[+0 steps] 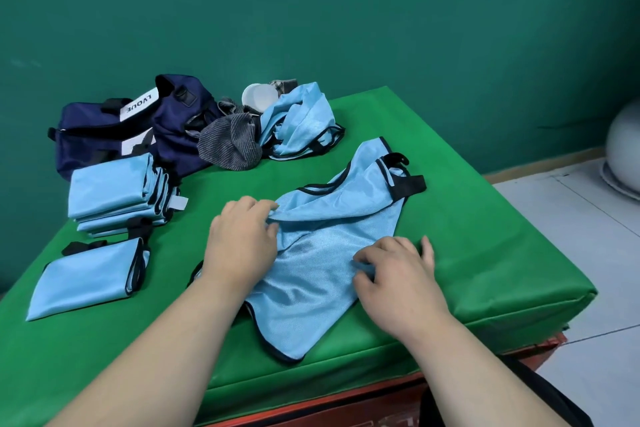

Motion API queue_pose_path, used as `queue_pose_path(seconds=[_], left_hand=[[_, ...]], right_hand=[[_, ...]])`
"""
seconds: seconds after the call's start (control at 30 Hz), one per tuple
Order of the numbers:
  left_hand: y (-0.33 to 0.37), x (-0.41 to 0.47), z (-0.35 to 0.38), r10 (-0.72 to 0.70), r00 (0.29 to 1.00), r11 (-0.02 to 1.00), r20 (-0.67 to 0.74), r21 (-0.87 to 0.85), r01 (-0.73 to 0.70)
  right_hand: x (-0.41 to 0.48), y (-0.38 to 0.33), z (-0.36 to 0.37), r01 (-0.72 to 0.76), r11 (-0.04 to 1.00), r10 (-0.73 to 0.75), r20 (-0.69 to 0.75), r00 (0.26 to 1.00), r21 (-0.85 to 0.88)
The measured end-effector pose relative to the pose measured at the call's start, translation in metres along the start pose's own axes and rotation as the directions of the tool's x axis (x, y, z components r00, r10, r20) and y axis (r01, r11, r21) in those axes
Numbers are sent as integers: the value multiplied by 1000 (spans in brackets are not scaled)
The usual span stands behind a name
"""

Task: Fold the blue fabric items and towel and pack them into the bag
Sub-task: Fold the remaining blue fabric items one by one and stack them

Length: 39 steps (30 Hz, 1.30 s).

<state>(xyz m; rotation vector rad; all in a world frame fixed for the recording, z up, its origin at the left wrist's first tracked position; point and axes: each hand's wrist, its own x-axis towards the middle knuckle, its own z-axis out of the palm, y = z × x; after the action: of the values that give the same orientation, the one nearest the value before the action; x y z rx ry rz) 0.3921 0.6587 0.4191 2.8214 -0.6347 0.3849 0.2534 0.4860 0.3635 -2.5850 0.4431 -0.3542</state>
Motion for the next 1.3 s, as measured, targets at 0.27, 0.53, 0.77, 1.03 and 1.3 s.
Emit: queue_pose_path(seconds=[0.27, 0.53, 0.77, 1.03, 1.3], left_hand=[[26, 2, -52, -95, 987, 890, -129, -455, 26], [23, 7, -60, -170, 981, 882, -96, -459, 108], [22, -20, -34, -136, 990, 928, -28, -355, 117], [7, -46, -19, 123, 969, 961, -216, -218, -170], [-11, -84, -11, 512, 858, 855, 50, -127, -503]], right_hand=[[2, -3, 1, -7, 999, 7, -7, 1000, -32], [2, -4, 2, 0, 1000, -1, -62, 998, -11], [3, 0, 6, 19, 996, 1, -223, 975, 92], [2, 1, 5, 8, 998, 0, -124, 992, 60], [2, -2, 2, 6, 999, -4, -71, 997, 32]])
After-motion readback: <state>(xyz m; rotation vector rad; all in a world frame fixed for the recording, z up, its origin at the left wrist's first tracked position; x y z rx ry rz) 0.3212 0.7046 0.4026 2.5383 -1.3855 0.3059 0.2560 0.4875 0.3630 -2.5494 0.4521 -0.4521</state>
